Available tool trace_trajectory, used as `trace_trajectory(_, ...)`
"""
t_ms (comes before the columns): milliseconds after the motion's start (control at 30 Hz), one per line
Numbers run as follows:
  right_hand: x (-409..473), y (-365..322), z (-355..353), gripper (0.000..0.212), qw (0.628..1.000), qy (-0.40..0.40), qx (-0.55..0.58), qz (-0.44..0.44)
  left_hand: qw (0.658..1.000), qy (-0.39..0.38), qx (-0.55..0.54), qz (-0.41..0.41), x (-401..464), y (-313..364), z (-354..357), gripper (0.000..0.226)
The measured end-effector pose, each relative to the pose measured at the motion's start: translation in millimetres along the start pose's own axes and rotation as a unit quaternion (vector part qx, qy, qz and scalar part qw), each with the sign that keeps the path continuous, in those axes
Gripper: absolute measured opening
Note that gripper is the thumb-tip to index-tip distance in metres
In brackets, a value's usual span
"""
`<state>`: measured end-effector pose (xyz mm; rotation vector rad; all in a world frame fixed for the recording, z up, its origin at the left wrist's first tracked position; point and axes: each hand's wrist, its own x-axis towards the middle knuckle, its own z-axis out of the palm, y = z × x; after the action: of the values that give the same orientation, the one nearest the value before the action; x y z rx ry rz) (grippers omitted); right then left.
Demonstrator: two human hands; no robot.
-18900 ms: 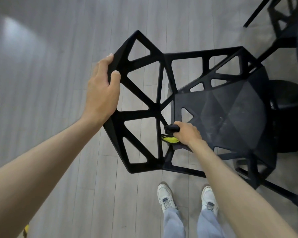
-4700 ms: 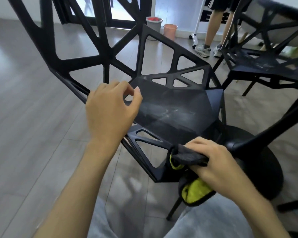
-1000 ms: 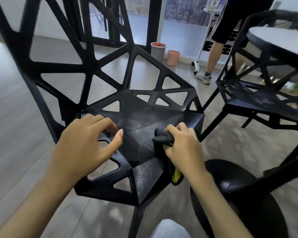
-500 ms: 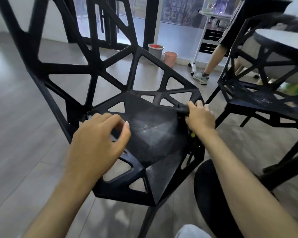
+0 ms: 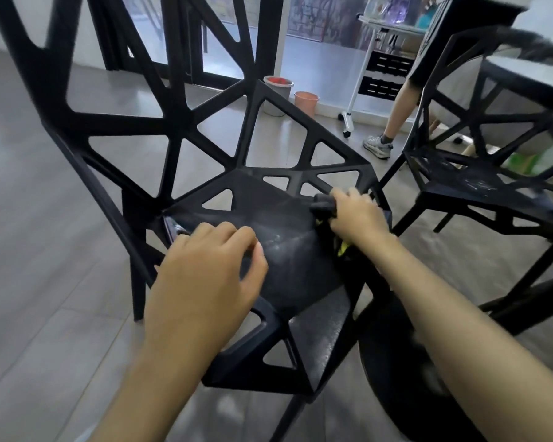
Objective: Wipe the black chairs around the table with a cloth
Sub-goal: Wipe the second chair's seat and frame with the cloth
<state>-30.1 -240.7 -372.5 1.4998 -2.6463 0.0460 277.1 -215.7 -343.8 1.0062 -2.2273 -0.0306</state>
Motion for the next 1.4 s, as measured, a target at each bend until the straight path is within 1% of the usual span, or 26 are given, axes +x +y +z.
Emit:
trace_trajectory(33,14,5,1,0.041,1.0,0.002,-0.002,0.02,1.0,0.006,-0.002,-0.005,0,0,0,0.021)
trace_trajectory(100,23,3,4,0.043,0.999,0.015,-0.026,0.033,0.999,0.026,-0.015,-0.018,1,0,-1,0.024)
trace_trajectory(167,3,-17,3,0.045,0.999,0.03,-0.044,0.006,0.998,0.032,-0.037,-0.031,2,0,-4,0.025)
trace_trajectory(233,-40,-51,2,0.045,0.997,0.027,-0.033,-0.061,0.997,0.017,-0.055,-0.045,2,1,-6,0.024)
trace_trajectory(333,-104,-101,-4,0.038,0.98,0.016,0.025,-0.197,0.998,-0.008,-0.038,-0.047,3,-2,-4,0.023)
trace_trajectory(367,-110,-105,-6,0.034,0.976,0.002,0.05,-0.212,0.999,-0.019,-0.022,-0.041,3,-2,-2,0.024)
trace_trajectory(433,-99,-94,-8,0.028,0.978,-0.023,0.087,-0.188,0.999,-0.044,0.016,-0.027,1,-3,1,0.027)
trace_trajectory(467,-81,-82,-6,0.027,0.982,-0.017,0.081,-0.168,0.997,-0.06,0.033,-0.022,1,-3,2,0.029)
trace_trajectory(567,-7,-34,6,0.032,0.997,0.033,0.006,-0.07,0.991,-0.115,0.065,-0.018,0,-4,2,0.036)
trace_trajectory(633,27,-12,9,0.04,1.0,0.027,0.005,-0.007,0.995,-0.094,0.027,-0.027,1,-6,-1,0.033)
trace_trajectory(700,35,-9,12,0.043,1.0,0.024,0.004,0.011,0.997,-0.049,-0.054,-0.028,7,-11,-11,0.027)
trace_trajectory(733,31,-15,12,0.042,1.0,0.03,0.0,0.002,0.996,-0.037,-0.08,-0.02,13,-17,-17,0.025)
trace_trajectory(767,21,-24,11,0.04,0.999,0.034,0.002,-0.018,0.997,-0.026,-0.075,0.005,23,-26,-24,0.022)
trace_trajectory(833,-10,-49,10,0.037,0.997,0.03,0.013,-0.076,0.997,0.006,-0.013,0.077,51,-50,-36,0.019)
trace_trajectory(867,-29,-65,10,0.037,0.993,0.028,0.019,-0.114,0.996,0.017,0.008,0.092,65,-62,-41,0.019)
trace_trajectory(933,-69,-98,6,0.039,0.978,0.037,0.05,-0.198,0.996,0.018,0.019,0.09,87,-85,-43,0.019)
trace_trajectory(967,-84,-111,5,0.038,0.968,0.039,0.07,-0.237,0.997,0.006,0.018,0.08,93,-94,-40,0.02)
trace_trajectory(1000,-93,-119,4,0.037,0.959,0.032,0.086,-0.267,0.997,-0.01,0.013,0.071,96,-101,-37,0.02)
trace_trajectory(1033,-95,-120,4,0.035,0.955,0.018,0.097,-0.279,0.997,-0.025,0.012,0.07,98,-106,-34,0.021)
trace_trajectory(1100,-72,-107,5,0.034,0.963,-0.001,0.1,-0.249,0.992,-0.069,0.053,0.088,100,-110,-31,0.028)
trace_trajectory(1133,-52,-95,8,0.035,0.972,0.006,0.083,-0.22,0.986,-0.104,0.085,0.1,100,-111,-30,0.034)
trace_trajectory(1200,-8,-67,11,0.038,0.99,0.027,0.031,-0.138,0.973,-0.159,0.128,0.108,100,-113,-29,0.048)
trace_trajectory(1233,12,-55,12,0.04,0.995,0.034,0.022,-0.095,0.971,-0.167,0.135,0.102,100,-114,-29,0.055)
trace_trajectory(1300,38,-43,13,0.042,0.998,0.044,0.016,-0.034,0.975,-0.153,0.133,0.085,101,-114,-27,0.061)
trace_trajectory(1333,40,-47,14,0.042,0.998,0.049,0.008,-0.023,0.979,-0.138,0.127,0.08,101,-113,-26,0.062)
trace_trajectory(1400,27,-70,17,0.043,0.998,0.052,0.008,-0.045,0.985,-0.111,0.113,0.073,101,-111,-25,0.06)
